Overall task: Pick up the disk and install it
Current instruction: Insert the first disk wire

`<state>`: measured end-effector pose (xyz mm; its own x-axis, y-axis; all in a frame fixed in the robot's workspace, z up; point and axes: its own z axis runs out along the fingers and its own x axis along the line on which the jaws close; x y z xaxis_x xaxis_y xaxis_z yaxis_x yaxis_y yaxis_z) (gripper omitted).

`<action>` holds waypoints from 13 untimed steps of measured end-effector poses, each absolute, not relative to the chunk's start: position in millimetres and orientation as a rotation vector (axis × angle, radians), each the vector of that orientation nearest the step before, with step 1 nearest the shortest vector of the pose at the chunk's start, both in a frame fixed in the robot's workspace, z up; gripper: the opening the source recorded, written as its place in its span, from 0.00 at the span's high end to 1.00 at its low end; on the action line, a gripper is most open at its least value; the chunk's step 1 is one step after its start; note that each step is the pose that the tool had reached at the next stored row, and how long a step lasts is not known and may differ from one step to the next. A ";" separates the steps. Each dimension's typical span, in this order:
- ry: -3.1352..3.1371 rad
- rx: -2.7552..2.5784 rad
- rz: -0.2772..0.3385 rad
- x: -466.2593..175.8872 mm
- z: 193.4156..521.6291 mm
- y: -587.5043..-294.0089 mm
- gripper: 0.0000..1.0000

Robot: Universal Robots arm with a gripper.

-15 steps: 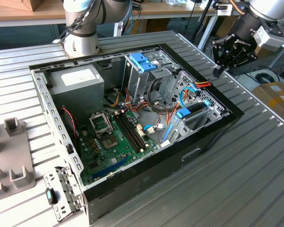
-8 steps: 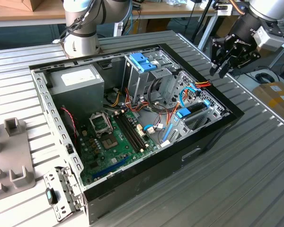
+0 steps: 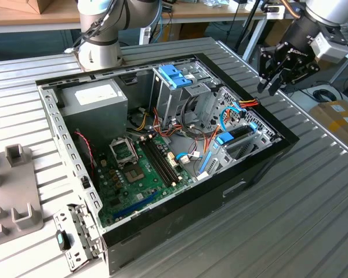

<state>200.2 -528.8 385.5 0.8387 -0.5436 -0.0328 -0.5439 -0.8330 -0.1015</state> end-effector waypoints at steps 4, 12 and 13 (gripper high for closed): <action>0.863 -2.909 0.004 199.9 385.5 -530.4 0.64; 0.860 -2.911 0.004 194.5 383.0 -536.8 0.64; 0.842 -2.916 0.005 194.3 382.4 -536.9 0.64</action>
<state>194.3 -536.9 382.4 0.8465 -0.5314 -0.0326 -0.5317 -0.8409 -0.1012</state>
